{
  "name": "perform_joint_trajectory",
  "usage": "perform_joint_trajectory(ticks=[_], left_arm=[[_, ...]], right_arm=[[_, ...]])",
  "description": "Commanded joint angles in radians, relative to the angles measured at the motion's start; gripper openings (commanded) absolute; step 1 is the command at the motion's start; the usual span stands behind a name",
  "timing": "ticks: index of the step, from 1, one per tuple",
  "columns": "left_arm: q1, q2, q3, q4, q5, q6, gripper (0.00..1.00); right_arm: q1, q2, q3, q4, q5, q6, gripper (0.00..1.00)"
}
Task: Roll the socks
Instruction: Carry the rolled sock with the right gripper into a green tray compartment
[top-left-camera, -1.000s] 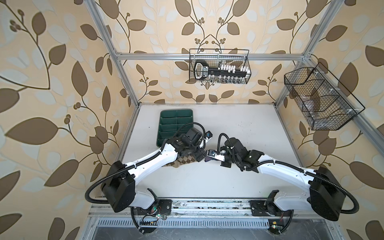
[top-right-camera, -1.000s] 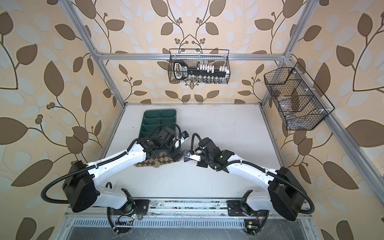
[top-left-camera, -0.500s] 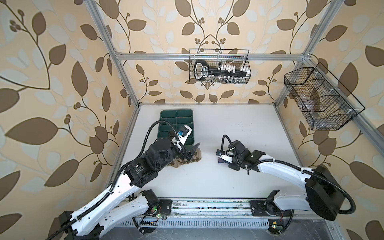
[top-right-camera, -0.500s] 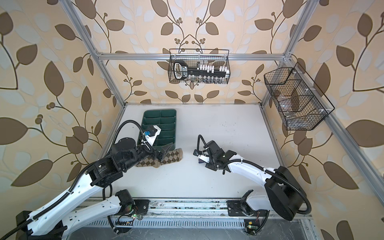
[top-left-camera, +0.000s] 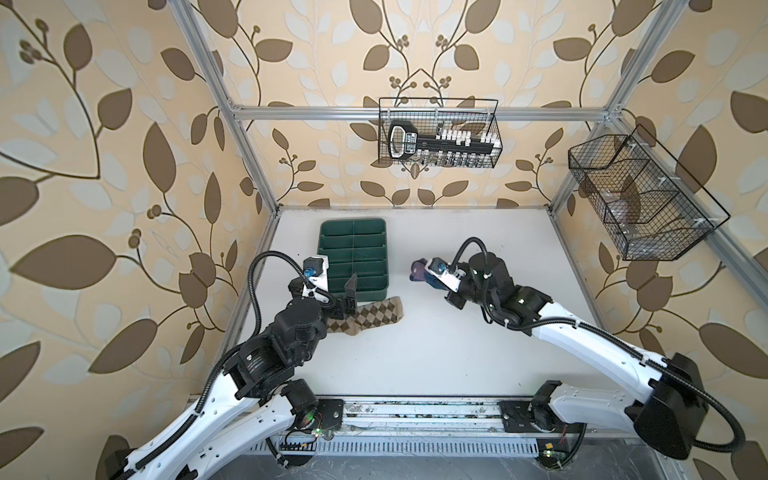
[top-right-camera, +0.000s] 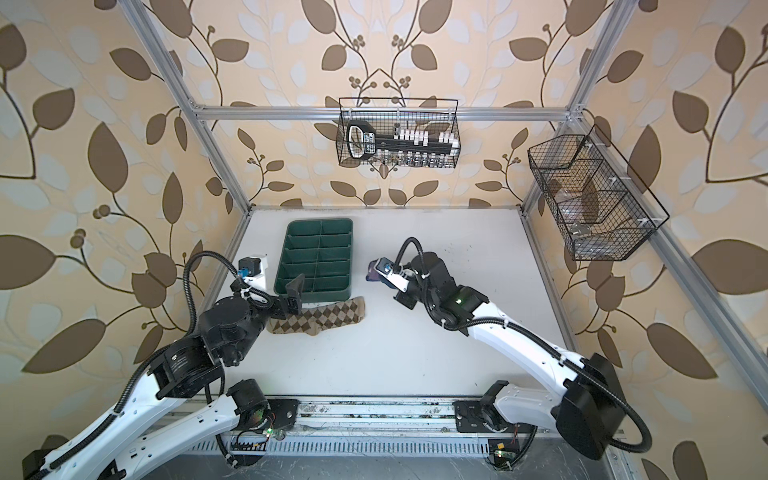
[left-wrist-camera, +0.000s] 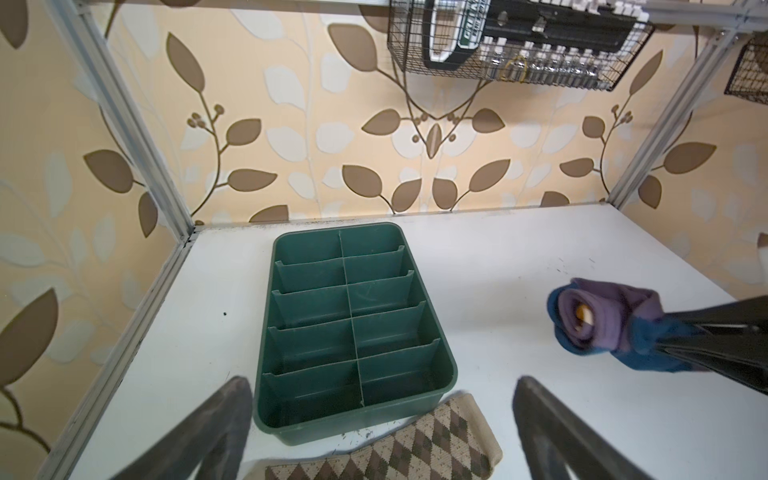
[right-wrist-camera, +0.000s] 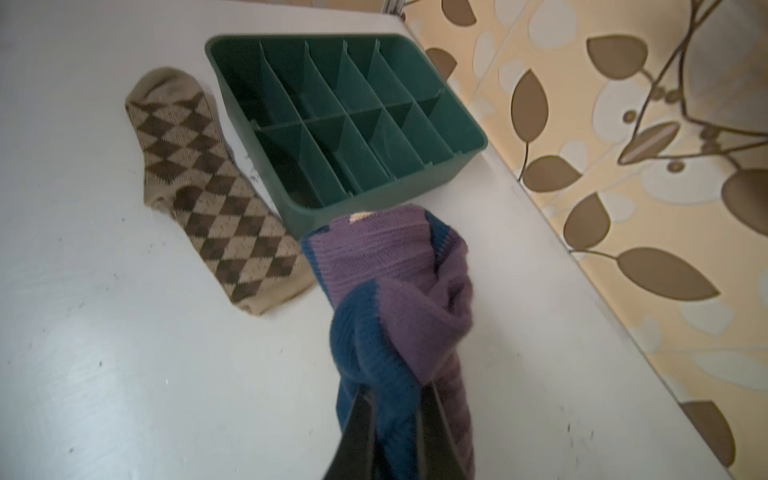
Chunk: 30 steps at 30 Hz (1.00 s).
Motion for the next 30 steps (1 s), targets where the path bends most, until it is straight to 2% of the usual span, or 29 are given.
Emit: perform_joint_trajectory(ticks=[1, 3, 8, 10, 19, 25, 30], left_arm=[[0.003, -0.051, 0.022, -0.101, -0.083, -0.079, 0.99], [0.003, -0.084, 0.016, -0.132, -0.123, -0.075, 0.99], [0.003, -0.150, -0.042, -0.175, -0.358, -0.106, 0.99], [0.003, -0.161, -0.059, -0.174, -0.396, -0.099, 0.99], [0.003, -0.080, -0.069, -0.160, -0.405, -0.045, 0.99], [0.003, -0.012, -0.060, -0.161, -0.391, -0.031, 0.99], [0.004, 0.003, -0.057, -0.166, -0.367, -0.031, 0.99]], right_arm=[[0.022, 0.140, 0.147, 0.026, -0.050, -0.026, 0.00], [0.026, 0.242, 0.245, 0.020, -0.071, -0.046, 0.00], [0.034, 0.529, 0.524, -0.031, -0.108, -0.096, 0.00], [0.037, 0.626, 0.604, -0.018, -0.113, -0.121, 0.00], [0.046, 0.955, 0.869, -0.007, -0.028, -0.318, 0.00], [0.048, 1.057, 0.932, -0.064, -0.009, -0.396, 0.00], [0.037, 1.090, 0.964, -0.183, -0.028, -0.486, 0.00]])
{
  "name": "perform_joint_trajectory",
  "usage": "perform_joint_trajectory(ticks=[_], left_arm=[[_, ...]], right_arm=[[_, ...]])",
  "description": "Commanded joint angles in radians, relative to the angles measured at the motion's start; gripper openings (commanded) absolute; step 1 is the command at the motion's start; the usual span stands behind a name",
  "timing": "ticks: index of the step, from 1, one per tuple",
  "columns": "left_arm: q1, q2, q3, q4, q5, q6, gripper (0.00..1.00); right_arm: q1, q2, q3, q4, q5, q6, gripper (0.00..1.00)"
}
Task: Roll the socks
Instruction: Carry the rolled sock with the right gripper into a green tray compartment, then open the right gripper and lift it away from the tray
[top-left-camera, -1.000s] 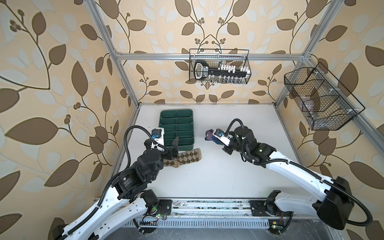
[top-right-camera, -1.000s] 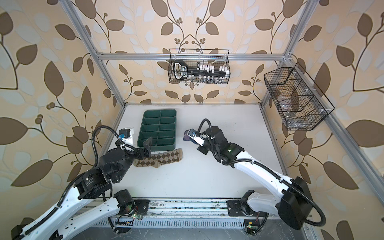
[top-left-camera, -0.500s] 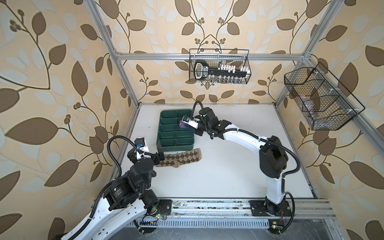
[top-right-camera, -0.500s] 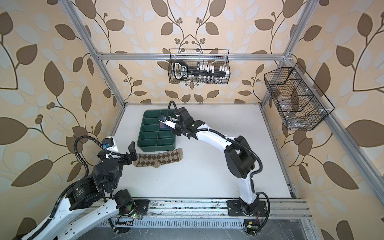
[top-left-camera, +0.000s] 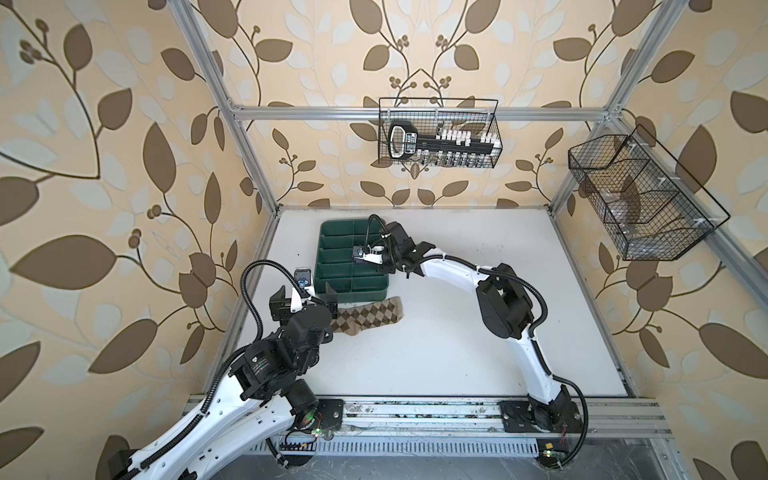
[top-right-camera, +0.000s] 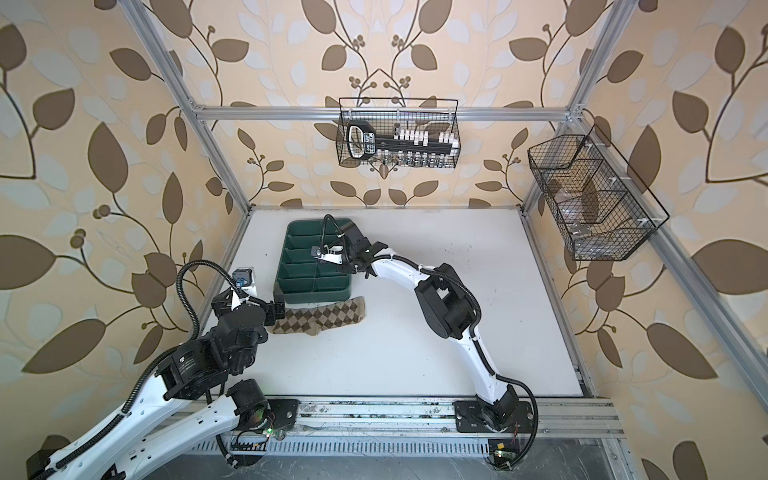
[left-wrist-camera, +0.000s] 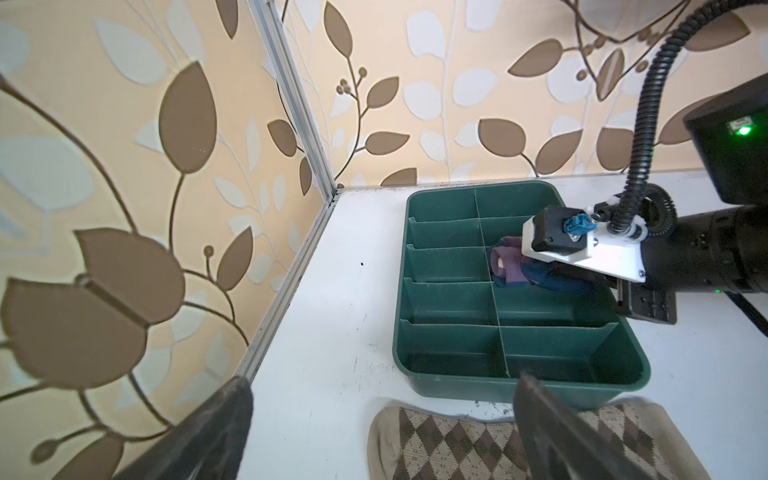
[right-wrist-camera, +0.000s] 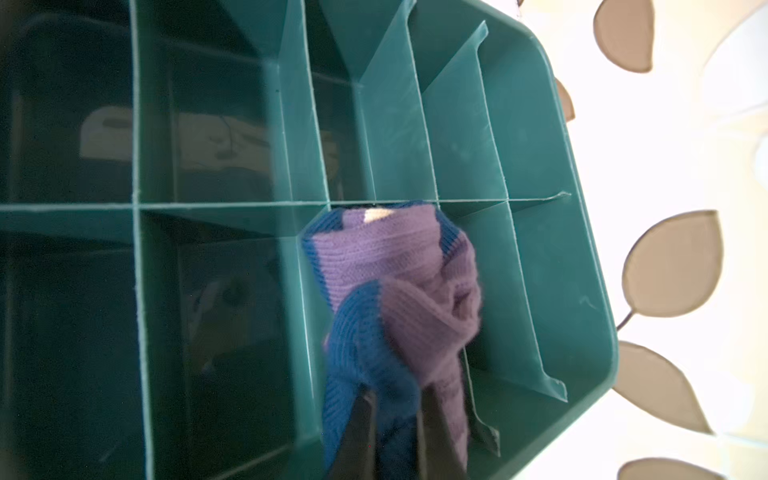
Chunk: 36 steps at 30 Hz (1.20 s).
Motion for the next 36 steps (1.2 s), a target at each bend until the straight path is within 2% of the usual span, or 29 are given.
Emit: perform_joint_trajectory(ticks=[1, 5, 9, 21, 25, 30, 36], left_arm=[[0.005, -0.001, 0.015, 0.007, -0.010, -0.001, 0.99], [0.005, -0.006, 0.014, 0.009, -0.009, -0.001, 0.99], [0.005, -0.005, 0.012, 0.011, -0.002, 0.001, 0.99], [0.005, -0.030, 0.020, -0.011, 0.030, -0.019, 0.99], [0.005, -0.047, 0.017, -0.008, 0.051, -0.025, 0.99], [0.005, -0.046, 0.019, -0.010, 0.072, -0.029, 0.99], [0.005, -0.041, 0.022, -0.015, 0.070, -0.029, 0.99]], right_arm=[[-0.009, 0.046, 0.048, -0.161, -0.017, -0.111, 0.00], [-0.040, 0.047, 0.073, -0.279, -0.003, -0.143, 0.00], [-0.099, 0.018, 0.045, -0.349, 0.035, -0.117, 0.00], [-0.294, -0.309, -0.448, -0.289, 0.076, -0.017, 0.00], [-0.315, -0.410, -0.551, -0.307, 0.108, -0.055, 0.00], [-0.317, -0.394, -0.540, -0.320, 0.119, -0.082, 0.00], [-0.323, -0.259, -0.436, -0.347, 0.082, -0.070, 0.00]])
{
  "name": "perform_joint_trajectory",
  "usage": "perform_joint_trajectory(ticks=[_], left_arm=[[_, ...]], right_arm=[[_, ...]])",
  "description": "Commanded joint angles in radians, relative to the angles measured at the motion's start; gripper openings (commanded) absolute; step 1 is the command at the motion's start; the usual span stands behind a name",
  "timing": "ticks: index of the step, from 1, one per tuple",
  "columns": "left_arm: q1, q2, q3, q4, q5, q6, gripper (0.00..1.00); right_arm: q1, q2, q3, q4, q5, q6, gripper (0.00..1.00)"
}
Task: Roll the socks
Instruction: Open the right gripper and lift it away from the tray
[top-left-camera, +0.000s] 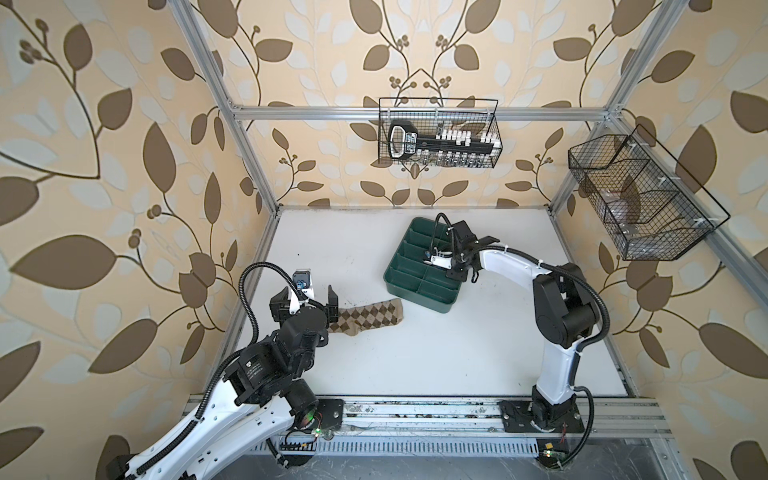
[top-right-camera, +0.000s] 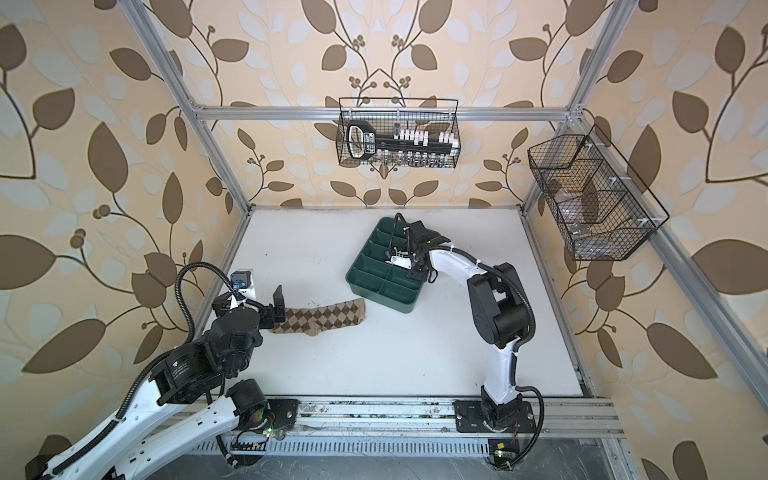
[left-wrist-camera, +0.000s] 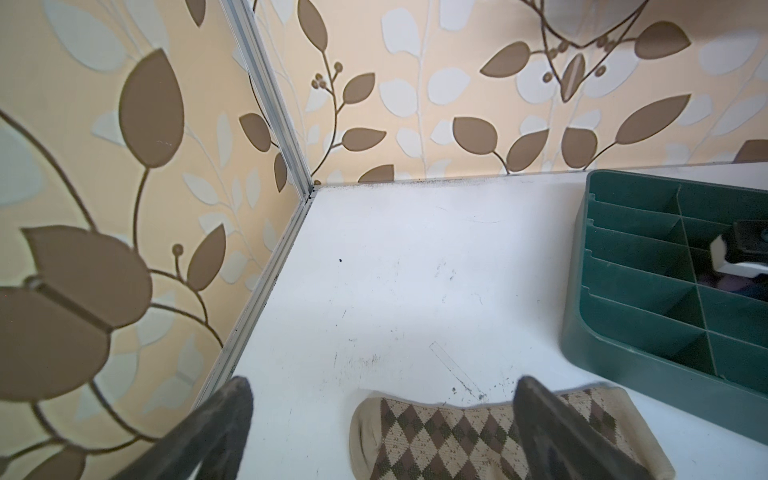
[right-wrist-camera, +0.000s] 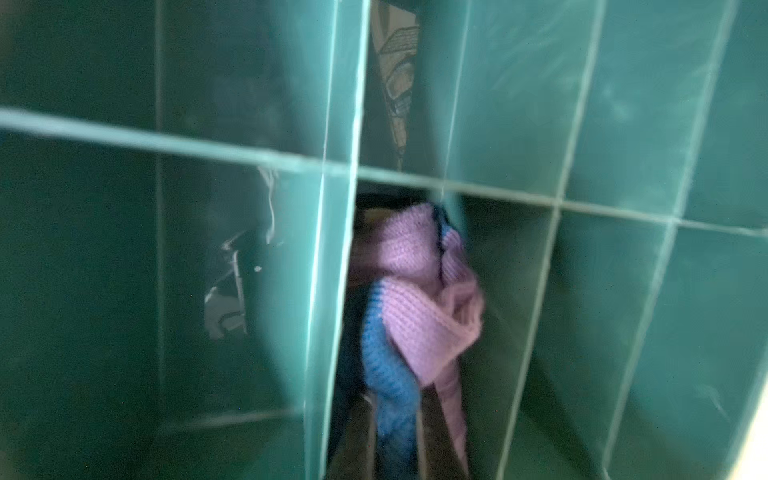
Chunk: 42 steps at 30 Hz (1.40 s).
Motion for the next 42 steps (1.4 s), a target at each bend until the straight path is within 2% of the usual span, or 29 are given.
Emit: perform_joint_trajectory(ticks=[1, 6, 8, 12, 16, 19, 25, 30, 34, 38, 40, 42], left_arm=[[0.005, 0.001, 0.021, 0.000, -0.008, -0.025, 0.99], [0.005, 0.009, 0.020, 0.001, -0.009, -0.025, 0.99], [0.005, 0.016, 0.019, 0.003, -0.010, -0.023, 0.99], [0.005, 0.035, 0.023, 0.001, -0.011, -0.022, 0.99], [0.005, 0.044, 0.026, -0.001, -0.007, -0.024, 0.99], [0.005, 0.043, 0.024, 0.000, -0.005, -0.025, 0.99], [0.005, 0.044, 0.023, -0.002, -0.004, -0.026, 0.99], [0.005, 0.045, 0.022, 0.000, -0.012, -0.028, 0.99], [0.005, 0.035, 0.011, 0.021, -0.009, -0.047, 0.99], [0.005, 0.017, -0.021, 0.050, -0.024, -0.165, 0.99], [0.005, 0.003, -0.026, 0.069, 0.076, -0.133, 0.99], [0.005, -0.004, -0.031, 0.095, 0.185, -0.107, 0.99]], right_arm=[[-0.004, 0.101, 0.035, -0.042, -0.030, -0.014, 0.00], [-0.020, 0.147, 0.046, -0.002, -0.055, -0.001, 0.01], [-0.027, 0.147, 0.056, -0.003, -0.070, 0.011, 0.09], [-0.041, 0.094, 0.048, 0.022, -0.127, 0.041, 0.36], [-0.045, 0.019, 0.025, 0.048, -0.176, 0.041, 0.46], [-0.047, -0.030, 0.016, 0.050, -0.193, 0.041, 0.62], [-0.048, -0.132, -0.009, 0.063, -0.246, 0.041, 0.67], [-0.049, -0.244, -0.035, 0.110, -0.290, 0.104, 0.68], [-0.048, -0.406, -0.104, 0.233, -0.328, 0.227, 0.68], [-0.052, -0.621, -0.235, 0.387, -0.376, 0.476, 0.68], [-0.062, -0.745, -0.346, 0.491, -0.419, 0.617, 0.68], [-0.067, -0.870, -0.485, 0.648, -0.395, 0.810, 0.76]])
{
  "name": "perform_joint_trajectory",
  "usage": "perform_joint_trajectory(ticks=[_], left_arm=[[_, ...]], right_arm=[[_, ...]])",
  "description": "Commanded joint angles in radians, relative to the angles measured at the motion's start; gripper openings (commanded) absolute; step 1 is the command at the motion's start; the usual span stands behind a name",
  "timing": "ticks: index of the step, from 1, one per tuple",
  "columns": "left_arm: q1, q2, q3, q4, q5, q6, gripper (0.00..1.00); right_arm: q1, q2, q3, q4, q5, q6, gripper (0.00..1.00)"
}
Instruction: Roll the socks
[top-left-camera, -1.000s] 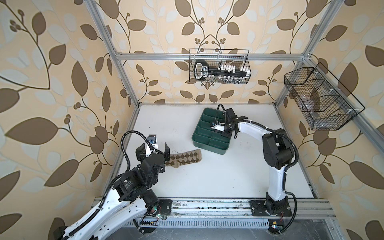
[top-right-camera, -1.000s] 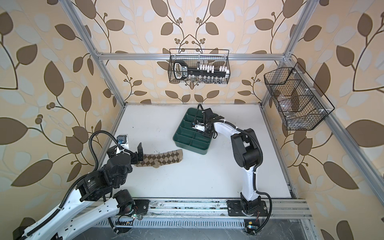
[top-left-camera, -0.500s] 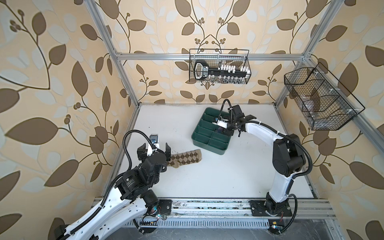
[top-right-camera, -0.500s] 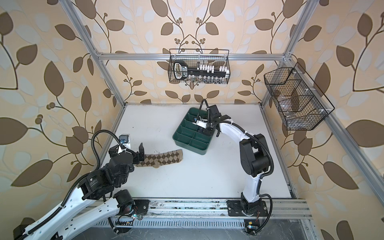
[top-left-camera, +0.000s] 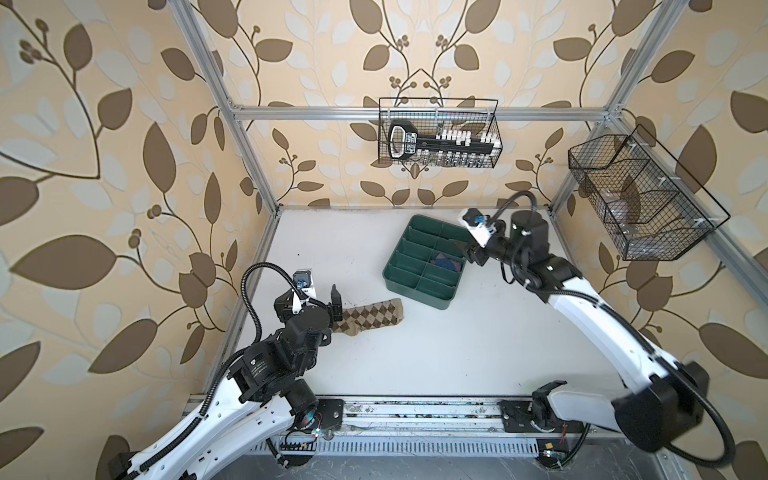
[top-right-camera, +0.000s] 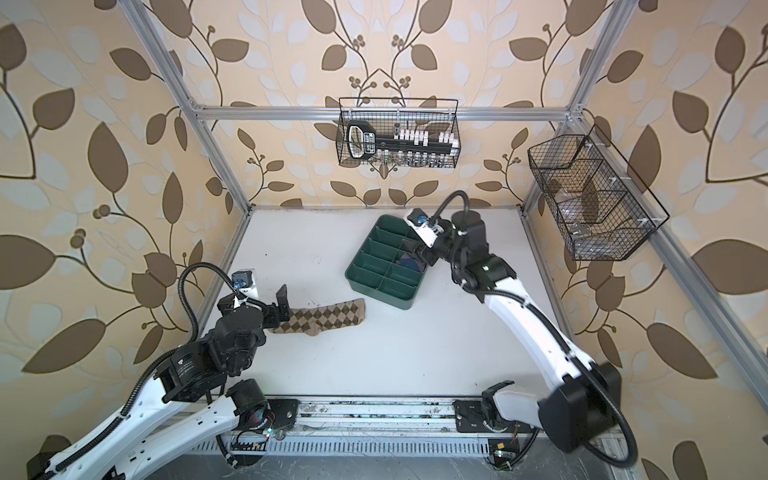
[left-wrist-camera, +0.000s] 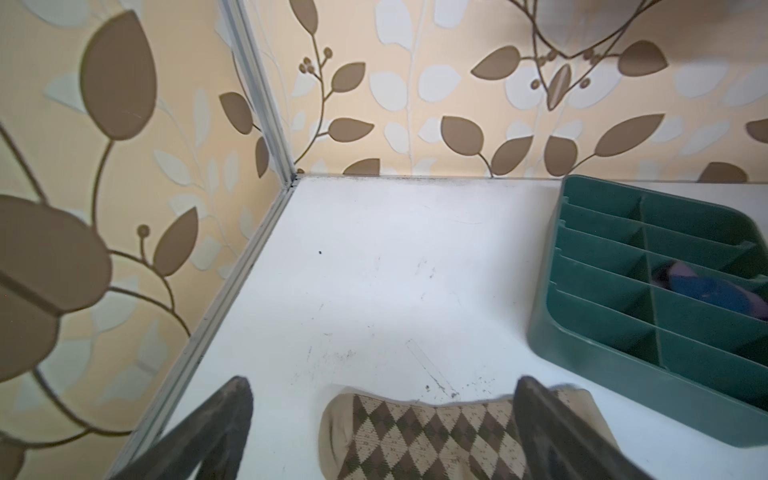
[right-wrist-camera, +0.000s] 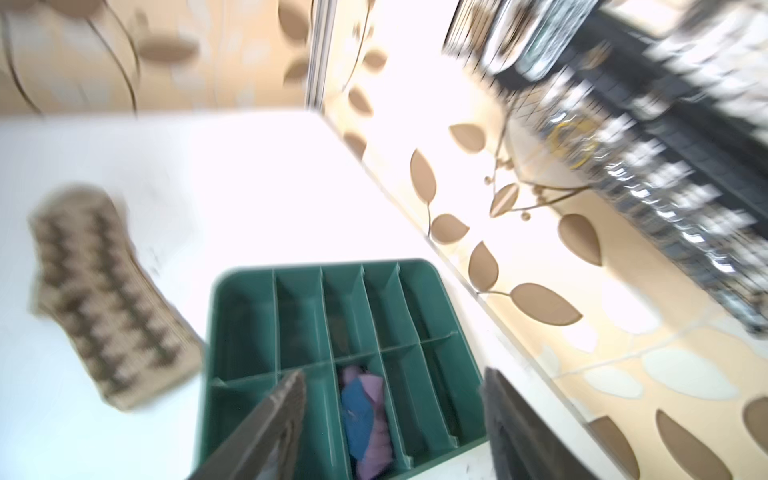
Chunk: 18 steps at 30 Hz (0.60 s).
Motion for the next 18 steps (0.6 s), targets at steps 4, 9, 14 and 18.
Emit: perform_joint_trajectory(ticks=[4, 9, 14, 18], left_arm=[[0.004, 0.037, -0.005, 0.118, 0.295, 0.012, 0.99], [0.004, 0.289, 0.132, 0.036, 0.378, -0.035, 0.99], [0.004, 0.568, 0.322, -0.056, 0.491, -0.120, 0.98], [0.004, 0.730, 0.438, -0.059, 0.479, -0.114, 0.97]], right_arm=[[-0.012, -0.294, -0.374, 0.410, 0.093, 0.642, 0.83], [-0.004, -0.360, -0.401, 0.218, 0.172, 0.816, 0.73], [0.000, -0.442, -0.441, 0.015, 0.280, 0.987, 0.71], [-0.005, -0.615, -0.600, 0.092, 0.329, 1.086, 0.65]])
